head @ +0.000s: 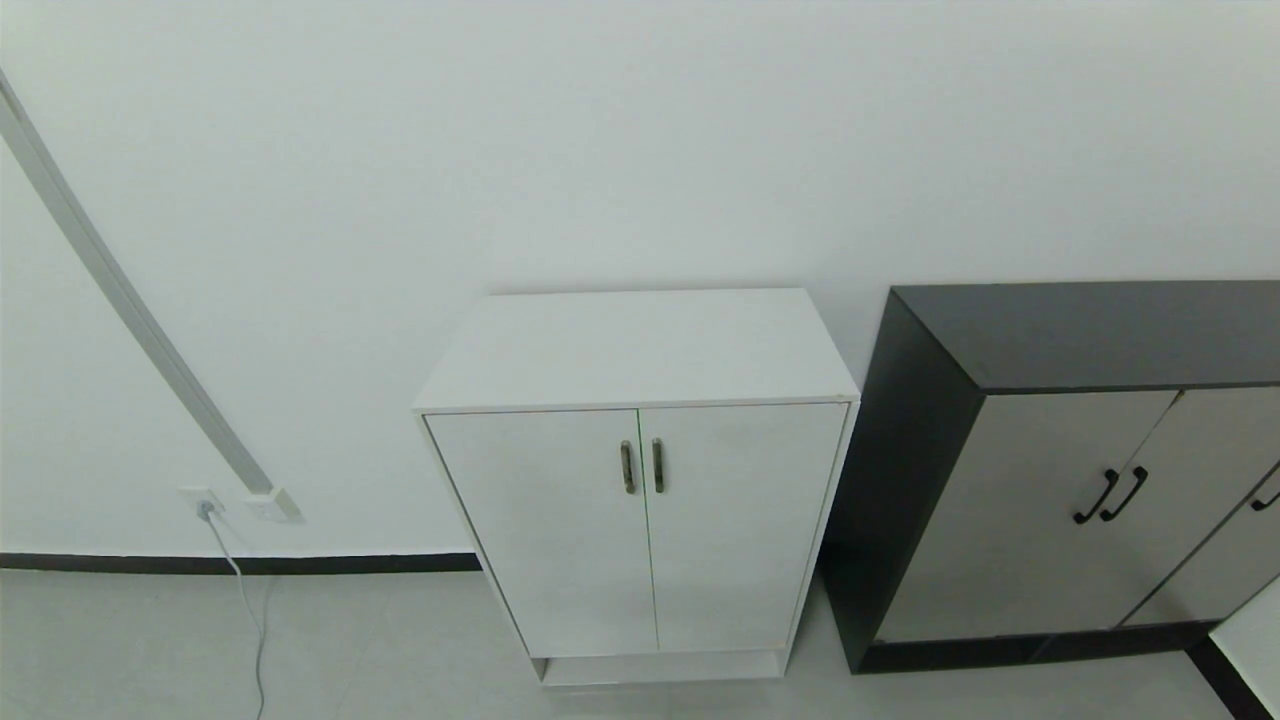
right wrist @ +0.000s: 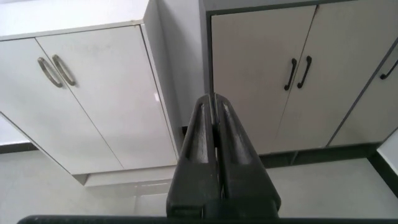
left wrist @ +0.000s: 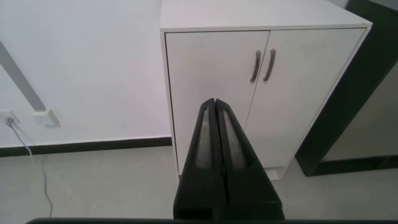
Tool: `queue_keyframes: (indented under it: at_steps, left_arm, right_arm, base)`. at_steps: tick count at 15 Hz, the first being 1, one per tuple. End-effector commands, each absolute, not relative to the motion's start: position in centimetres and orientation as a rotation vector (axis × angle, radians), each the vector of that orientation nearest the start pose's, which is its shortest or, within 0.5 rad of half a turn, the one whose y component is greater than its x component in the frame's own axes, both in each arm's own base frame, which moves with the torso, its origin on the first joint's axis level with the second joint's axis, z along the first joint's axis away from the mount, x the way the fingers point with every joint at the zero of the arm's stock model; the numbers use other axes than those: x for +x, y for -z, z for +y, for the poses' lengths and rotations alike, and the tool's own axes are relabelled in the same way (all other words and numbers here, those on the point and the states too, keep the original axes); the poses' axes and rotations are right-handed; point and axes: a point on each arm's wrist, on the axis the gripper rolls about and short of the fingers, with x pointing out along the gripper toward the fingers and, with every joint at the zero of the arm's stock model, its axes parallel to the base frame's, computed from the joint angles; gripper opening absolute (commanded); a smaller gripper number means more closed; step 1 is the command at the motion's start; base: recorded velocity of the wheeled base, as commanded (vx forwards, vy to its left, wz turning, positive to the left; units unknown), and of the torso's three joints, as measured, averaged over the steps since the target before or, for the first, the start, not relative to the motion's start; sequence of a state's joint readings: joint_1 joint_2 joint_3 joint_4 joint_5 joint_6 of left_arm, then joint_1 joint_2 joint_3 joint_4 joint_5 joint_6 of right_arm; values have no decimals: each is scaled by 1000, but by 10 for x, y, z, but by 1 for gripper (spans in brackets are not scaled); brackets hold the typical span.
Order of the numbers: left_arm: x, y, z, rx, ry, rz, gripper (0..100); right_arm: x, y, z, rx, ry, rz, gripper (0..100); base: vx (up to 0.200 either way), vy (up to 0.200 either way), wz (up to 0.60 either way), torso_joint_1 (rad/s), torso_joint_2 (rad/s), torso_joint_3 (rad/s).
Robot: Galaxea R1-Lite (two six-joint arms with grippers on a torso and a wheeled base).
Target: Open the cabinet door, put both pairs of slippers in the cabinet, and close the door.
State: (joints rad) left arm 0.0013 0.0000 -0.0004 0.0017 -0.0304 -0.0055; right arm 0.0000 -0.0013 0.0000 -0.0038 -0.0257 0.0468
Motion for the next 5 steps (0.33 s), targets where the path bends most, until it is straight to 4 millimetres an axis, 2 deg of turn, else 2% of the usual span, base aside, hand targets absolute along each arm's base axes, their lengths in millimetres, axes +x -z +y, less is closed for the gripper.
queue_keyframes:
  at_steps: [1, 5]
  left_arm:
    - [-23, -75, -1, -6, 29, 2, 0]
    - [-23, -75, -1, -6, 29, 3, 0]
  right_arm:
    - [-23, -76, -1, 46, 26, -5, 0]
    - [-23, -76, -1, 43, 24, -5, 0]
  base:
    - [0, 0, 0, 0, 0, 0]
    - [0, 0, 0, 0, 0, 0]
